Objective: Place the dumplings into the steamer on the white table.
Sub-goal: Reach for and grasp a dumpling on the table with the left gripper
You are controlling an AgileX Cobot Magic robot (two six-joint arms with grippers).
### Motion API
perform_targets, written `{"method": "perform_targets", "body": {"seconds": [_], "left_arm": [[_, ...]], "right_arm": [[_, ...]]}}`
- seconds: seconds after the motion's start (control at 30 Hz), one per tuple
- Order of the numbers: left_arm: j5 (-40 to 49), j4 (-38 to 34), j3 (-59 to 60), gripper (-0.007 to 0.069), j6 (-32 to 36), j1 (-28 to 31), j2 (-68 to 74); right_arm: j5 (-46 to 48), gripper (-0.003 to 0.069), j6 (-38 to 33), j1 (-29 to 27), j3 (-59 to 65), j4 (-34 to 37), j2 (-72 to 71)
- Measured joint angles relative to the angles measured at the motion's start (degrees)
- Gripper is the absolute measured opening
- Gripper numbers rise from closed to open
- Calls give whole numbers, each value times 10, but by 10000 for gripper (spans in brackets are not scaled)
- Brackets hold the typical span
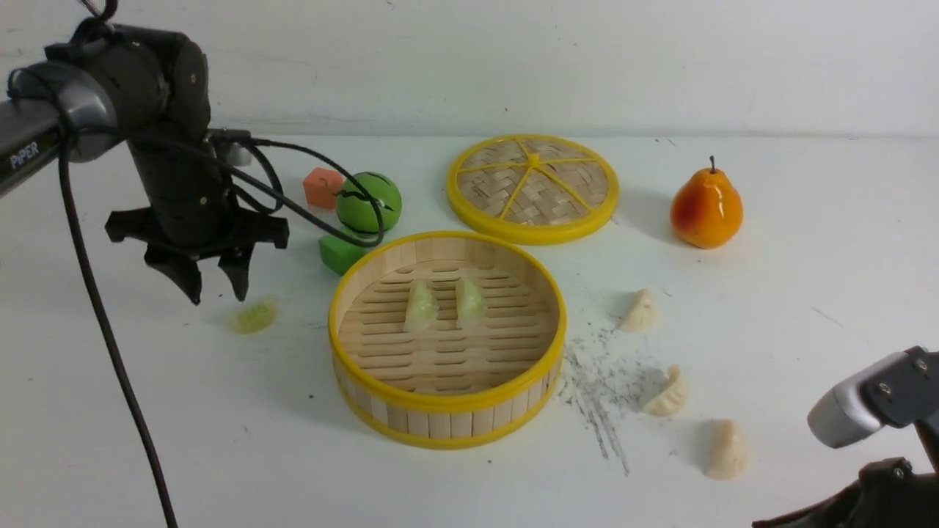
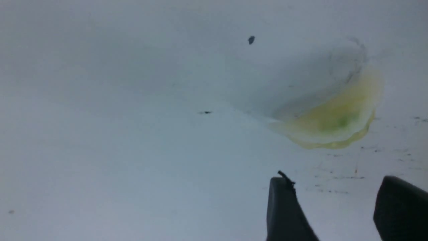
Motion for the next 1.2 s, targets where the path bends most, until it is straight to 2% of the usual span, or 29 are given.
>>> {"method": "perform_targets", "body": {"seconds": [0.2,0.43,0.7,0.73,0.8,0.83,1.2], "left_arm": [[-49,-11,2,360,47,-6,10],[-47,-6,2,359,99,-6,52],[-52,-4,-2,280,60,-6,55],[-50,-9,-2,192,41,-6,56],[-48,-9,-3,104,24,-5,57],[-46,-15,-3,84,17,-5,56],[-37,-84,0,94,5,-8,28]], "right_arm": [[-4,129,0,0,0,-6,0],[-6,136,0,0,0,-11,0],[-9,138,0,0,0,-18,0],[-10,139,0,0,0,-19,0],[-11,141,0,0,0,-19,0],[-11,143,0,0,0,-19,0],[-11,149,0,0,0,-19,0]]}}
